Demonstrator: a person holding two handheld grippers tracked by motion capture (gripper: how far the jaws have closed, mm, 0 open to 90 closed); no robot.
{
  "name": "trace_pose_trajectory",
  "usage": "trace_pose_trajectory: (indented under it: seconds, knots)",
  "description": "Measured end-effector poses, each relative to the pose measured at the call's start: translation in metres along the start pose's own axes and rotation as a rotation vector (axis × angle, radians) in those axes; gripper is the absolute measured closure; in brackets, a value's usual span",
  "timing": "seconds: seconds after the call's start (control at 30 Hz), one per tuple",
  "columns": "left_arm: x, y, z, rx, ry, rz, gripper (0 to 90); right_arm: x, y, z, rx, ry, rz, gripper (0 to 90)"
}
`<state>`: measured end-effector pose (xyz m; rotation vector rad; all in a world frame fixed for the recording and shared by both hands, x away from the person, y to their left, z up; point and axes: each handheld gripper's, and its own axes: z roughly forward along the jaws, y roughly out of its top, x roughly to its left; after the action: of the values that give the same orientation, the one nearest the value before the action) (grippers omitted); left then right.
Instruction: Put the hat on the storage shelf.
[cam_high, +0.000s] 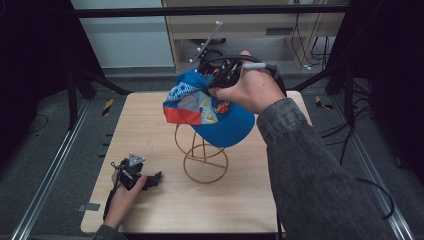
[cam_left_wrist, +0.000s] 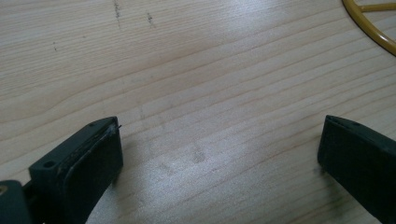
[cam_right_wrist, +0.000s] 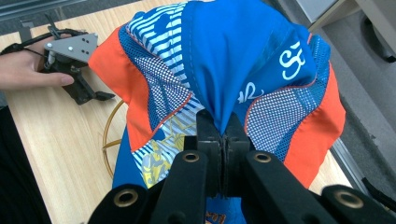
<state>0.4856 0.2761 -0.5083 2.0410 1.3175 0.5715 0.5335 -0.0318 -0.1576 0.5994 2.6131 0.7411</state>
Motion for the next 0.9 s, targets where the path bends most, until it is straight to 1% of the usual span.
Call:
trace_pose_trajectory:
  seconds: [0.13,0.17,0.23,0.43,0.67,0.7,0.9]
  knots:
    - [0.000,0.000,0.000,-0.001,0.000,0.000,0.0,0.001,0.003,0.006,0.005,0.013,-0.004,89.1]
    - [0.000,0.000,0.000,0.000,0.000,0.000,0.0,0.002,0.004,0.007,0.007,0.015,-0.002,89.1]
    - [0.000,0.000,0.000,0.000,0.000,0.000,0.0,0.005,0.006,0.011,0.015,0.024,-0.012,89.1]
    - [0.000,0.000,0.000,0.000,0.000,0.000,0.0,0.013,0.009,0.026,0.036,0.042,-0.029,89.1]
    - [0.000,0.000,0.000,0.000,0.000,0.000,0.0,0.018,0.008,0.041,0.071,0.059,-0.038,88.9]
    - [0.000,0.000,0.000,-0.001,0.000,0.001,0.0,0.018,0.008,0.043,0.072,0.061,-0.046,88.9]
    - [0.000,0.000,0.000,0.000,0.001,0.004,0.0,0.022,0.006,0.054,0.092,0.070,-0.050,88.6]
